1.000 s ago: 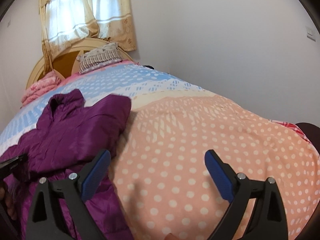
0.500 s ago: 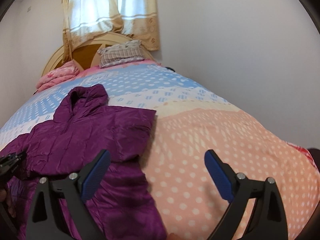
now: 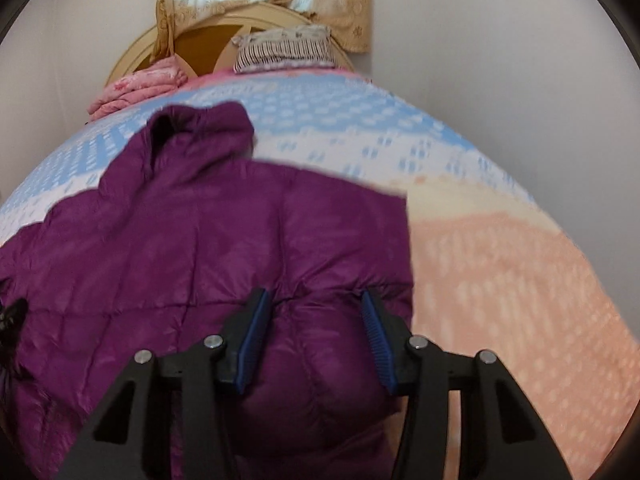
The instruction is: Fold large clothes
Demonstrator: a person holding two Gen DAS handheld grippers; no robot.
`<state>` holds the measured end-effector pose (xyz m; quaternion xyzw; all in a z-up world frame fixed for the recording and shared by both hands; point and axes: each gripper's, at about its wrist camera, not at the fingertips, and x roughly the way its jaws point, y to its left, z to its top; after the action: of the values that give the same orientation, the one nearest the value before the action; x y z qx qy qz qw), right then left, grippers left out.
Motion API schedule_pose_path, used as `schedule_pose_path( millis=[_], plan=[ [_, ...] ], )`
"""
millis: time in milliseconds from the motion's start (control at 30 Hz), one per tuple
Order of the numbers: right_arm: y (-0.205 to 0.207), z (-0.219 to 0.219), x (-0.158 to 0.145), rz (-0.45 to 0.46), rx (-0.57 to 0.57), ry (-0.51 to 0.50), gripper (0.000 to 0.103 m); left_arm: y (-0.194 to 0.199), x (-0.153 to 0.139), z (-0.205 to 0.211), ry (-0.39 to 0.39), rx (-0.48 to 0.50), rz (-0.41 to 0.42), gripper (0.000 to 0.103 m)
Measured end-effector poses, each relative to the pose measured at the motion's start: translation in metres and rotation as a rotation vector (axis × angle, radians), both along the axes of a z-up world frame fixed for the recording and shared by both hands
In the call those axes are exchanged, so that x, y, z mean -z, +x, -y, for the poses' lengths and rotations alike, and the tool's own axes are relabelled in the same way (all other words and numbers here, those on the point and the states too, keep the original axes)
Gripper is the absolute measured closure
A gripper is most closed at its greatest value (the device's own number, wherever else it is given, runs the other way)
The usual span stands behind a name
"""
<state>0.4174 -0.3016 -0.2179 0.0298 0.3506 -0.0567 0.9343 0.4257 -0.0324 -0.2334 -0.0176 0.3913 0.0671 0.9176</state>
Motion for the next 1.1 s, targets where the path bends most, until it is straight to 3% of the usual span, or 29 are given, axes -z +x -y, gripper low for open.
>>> schedule_pose_path(
  millis=[133,367,667,833,967,1100],
  plan=[
    [-0.016,0.002,0.0,0.019,0.047,0.047,0.052,-0.003,0.001,-0.009,-0.033,0.023,0.002,0.025],
    [-0.018,-0.013,0.003,-0.019,0.081,0.022,0.05,-0.003,0.004,-0.027,-0.102,0.042,-0.016,0.02],
    [-0.007,-0.02,0.012,-0.074,0.075,-0.03,0.042,-0.002,-0.001,-0.017,-0.08,0.086,-0.012,0.018],
    [-0.005,-0.027,0.01,-0.102,0.029,-0.041,0.014,-0.017,-0.02,-0.021,-0.071,0.09,0.025,0.018],
    [-0.021,-0.042,-0.016,-0.036,0.042,-0.08,0.014,-0.027,-0.027,-0.027,-0.034,0.101,0.039,0.018],
    [-0.029,-0.086,-0.036,0.011,-0.085,-0.073,0.014,-0.03,-0.029,-0.035,-0.024,0.091,0.036,0.018]
  ],
)
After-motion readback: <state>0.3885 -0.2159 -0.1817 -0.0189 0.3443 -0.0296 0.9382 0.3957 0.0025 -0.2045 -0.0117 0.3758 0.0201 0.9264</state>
